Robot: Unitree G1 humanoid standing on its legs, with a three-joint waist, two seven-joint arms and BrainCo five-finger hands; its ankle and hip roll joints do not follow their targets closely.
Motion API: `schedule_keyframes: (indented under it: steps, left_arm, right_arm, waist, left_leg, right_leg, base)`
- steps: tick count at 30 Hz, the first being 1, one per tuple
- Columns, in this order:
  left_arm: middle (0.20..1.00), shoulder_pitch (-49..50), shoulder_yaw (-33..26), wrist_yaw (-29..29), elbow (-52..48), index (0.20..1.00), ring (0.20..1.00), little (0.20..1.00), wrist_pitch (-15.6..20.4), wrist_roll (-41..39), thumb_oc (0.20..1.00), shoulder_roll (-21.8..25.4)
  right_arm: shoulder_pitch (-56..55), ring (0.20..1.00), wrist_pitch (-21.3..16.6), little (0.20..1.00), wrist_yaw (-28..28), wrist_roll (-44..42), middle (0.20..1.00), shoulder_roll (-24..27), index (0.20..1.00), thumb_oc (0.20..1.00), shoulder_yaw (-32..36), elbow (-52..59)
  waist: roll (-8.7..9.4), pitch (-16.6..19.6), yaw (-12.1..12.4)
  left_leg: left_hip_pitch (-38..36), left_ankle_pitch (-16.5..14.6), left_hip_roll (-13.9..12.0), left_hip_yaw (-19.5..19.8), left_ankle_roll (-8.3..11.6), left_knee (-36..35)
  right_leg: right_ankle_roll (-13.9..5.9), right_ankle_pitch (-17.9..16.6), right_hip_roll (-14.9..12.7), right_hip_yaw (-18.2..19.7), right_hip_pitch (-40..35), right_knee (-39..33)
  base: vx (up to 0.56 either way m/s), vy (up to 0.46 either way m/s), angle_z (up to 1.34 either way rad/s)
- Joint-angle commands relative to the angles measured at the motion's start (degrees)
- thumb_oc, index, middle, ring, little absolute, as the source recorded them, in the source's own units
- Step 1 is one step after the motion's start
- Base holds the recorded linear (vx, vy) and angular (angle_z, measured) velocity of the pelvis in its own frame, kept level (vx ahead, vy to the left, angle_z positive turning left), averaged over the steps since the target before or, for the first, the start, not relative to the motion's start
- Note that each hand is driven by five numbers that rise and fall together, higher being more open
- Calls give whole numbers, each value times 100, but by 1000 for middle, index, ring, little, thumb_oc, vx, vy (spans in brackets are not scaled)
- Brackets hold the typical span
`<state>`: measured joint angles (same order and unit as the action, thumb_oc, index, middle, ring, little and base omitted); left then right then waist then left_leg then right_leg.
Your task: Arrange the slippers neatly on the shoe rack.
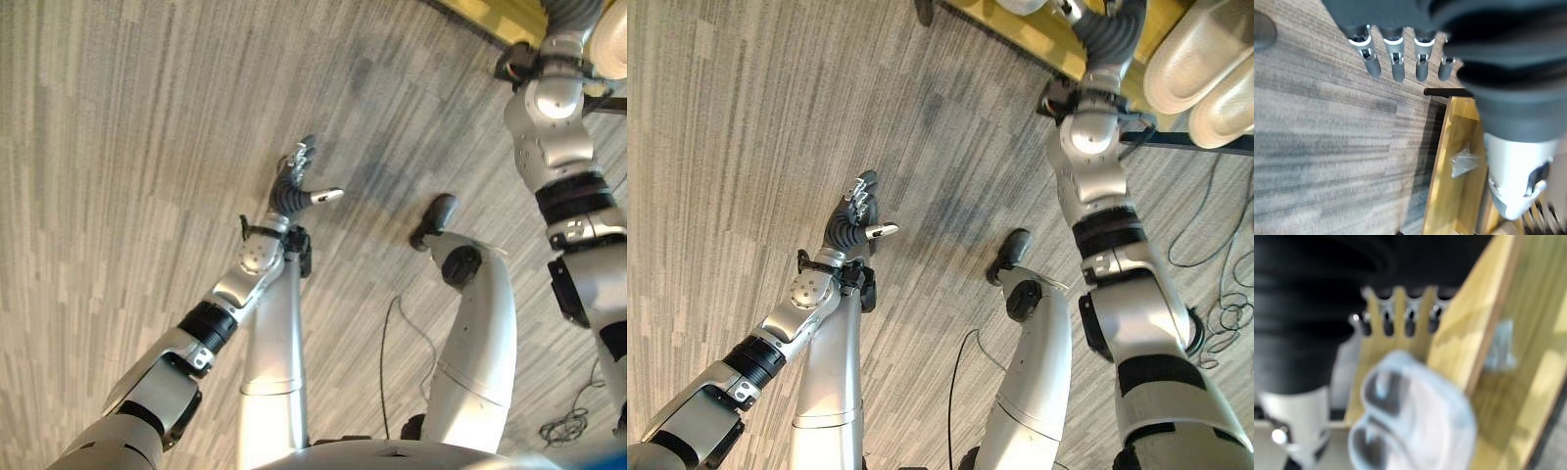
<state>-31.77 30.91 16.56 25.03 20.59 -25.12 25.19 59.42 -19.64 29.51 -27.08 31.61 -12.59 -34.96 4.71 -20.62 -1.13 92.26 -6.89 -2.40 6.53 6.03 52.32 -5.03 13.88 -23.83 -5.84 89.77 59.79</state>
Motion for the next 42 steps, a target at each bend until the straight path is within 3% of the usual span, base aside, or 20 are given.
schedule_keyframes:
  steps: [1,8,16,18,19,23,25,27,29,35,42]
  left_arm:
    - [1000,813,50,4,863,1000,1000,1000,234,149,1000,-615]
    - [1000,1137,-33,-218,975,1000,1000,1000,170,189,1000,-573]
    - [1000,1197,546,-667,340,1000,1000,1000,142,656,1000,-289]
    - [1000,1317,716,-785,282,1000,1000,1000,143,703,1000,-298]
    - [1000,1362,781,-820,288,1000,1000,1000,140,722,1000,-316]
    - [1000,1597,1025,-1005,359,1000,1000,1000,124,833,1000,-451]
    - [1000,1598,1026,-1004,360,1000,1000,1000,126,834,1000,-453]
    - [1000,1768,1083,-1109,502,1000,1000,1000,86,917,1000,-591]
    - [1000,1803,1122,-1166,528,1000,1000,1000,62,940,1000,-608]
    - [1000,1874,1268,-1410,442,1000,1000,1000,-1,1108,1000,-645]
    - [1000,1775,1705,-1621,-82,1000,1000,1000,-40,2031,1000,-431]
  right_arm:
    - [-999,1000,-287,1000,-126,387,1000,-385,1000,1000,-26,290]
    - [-2481,1000,-137,1000,-568,207,1000,-1236,1000,1000,93,-171]
    - [-3694,1000,193,1000,-1191,380,1000,-1830,1000,1000,-486,-879]
    - [-3912,1000,251,1000,-1258,497,1000,-1865,1000,1000,-605,-1067]
    - [-3993,1000,291,1000,-1263,570,1000,-1894,1000,1000,-641,-1166]
    - [-4382,1000,423,1000,-1360,793,1000,-1944,1000,1000,-741,-1697]
    - [-4383,1000,423,1000,-1360,793,1000,-1944,1000,1000,-741,-1697]
    - [-4648,1000,519,1000,-1413,1011,1000,-1830,1000,1000,-648,-2048]
    - [-4727,1000,540,1000,-1421,1050,1000,-1803,1000,1000,-598,-2119]
    - [-5058,1000,693,1000,-1486,1415,1000,-1660,1000,1000,-344,-2611]
    - [-5326,1000,803,1000,-1619,1831,1000,-1536,1000,1000,-176,-2934]
  waist:
    - [192,915,-182]
    - [332,947,-310]
    - [89,1011,-330]
    - [20,994,-325]
    - [-7,970,-304]
    - [-147,932,-323]
    - [-148,912,-319]
    - [-271,967,-341]
    - [-317,979,-338]
    - [-514,1160,-399]
    - [-717,1434,-489]
  left_leg:
    - [-492,321,-429,547,474,-911]
    - [-1886,727,-618,490,537,-2293]
    - [-3434,1087,-736,348,602,-3474]
    - [-3776,1108,-745,313,593,-3618]
    - [-3890,1310,-744,298,577,-3729]
    - [-4904,1376,-850,165,558,-4107]
    - [-4936,1380,-855,163,559,-4122]
    - [-5773,1438,-948,83,539,-4477]
    - [-6036,1478,-984,36,542,-4616]
    - [-7196,1524,-1154,-148,590,-5125]
    - [-8308,1545,-1379,-453,659,-5593]
  right_leg:
    - [-667,-159,293,519,-384,-493]
    - [-807,-487,365,11,-1873,-1582]
    - [-936,-760,319,-276,-3407,-2637]
    - [-935,-787,335,-303,-3742,-2791]
    - [-911,-997,358,-339,-3865,-2970]
    - [-954,-1136,413,-397,-4795,-3421]
    - [-954,-1140,418,-401,-4828,-3436]
    - [-988,-1244,481,-448,-5573,-3807]
    - [-995,-1307,515,-479,-5813,-3949]
    - [-997,-1353,639,-477,-6824,-4330]
    - [-997,-1323,789,-328,-7723,-4796]
  base:
    - [-84,-5,-4]
    - [-68,6,-3]
    - [23,13,0]
    - [-39,10,-6]
    - [-62,20,-7]
    - [13,-17,-5]
    - [28,-21,-14]
    - [134,-78,-13]
    - [89,-59,-8]
    - [112,-65,-14]
    - [122,-93,-18]
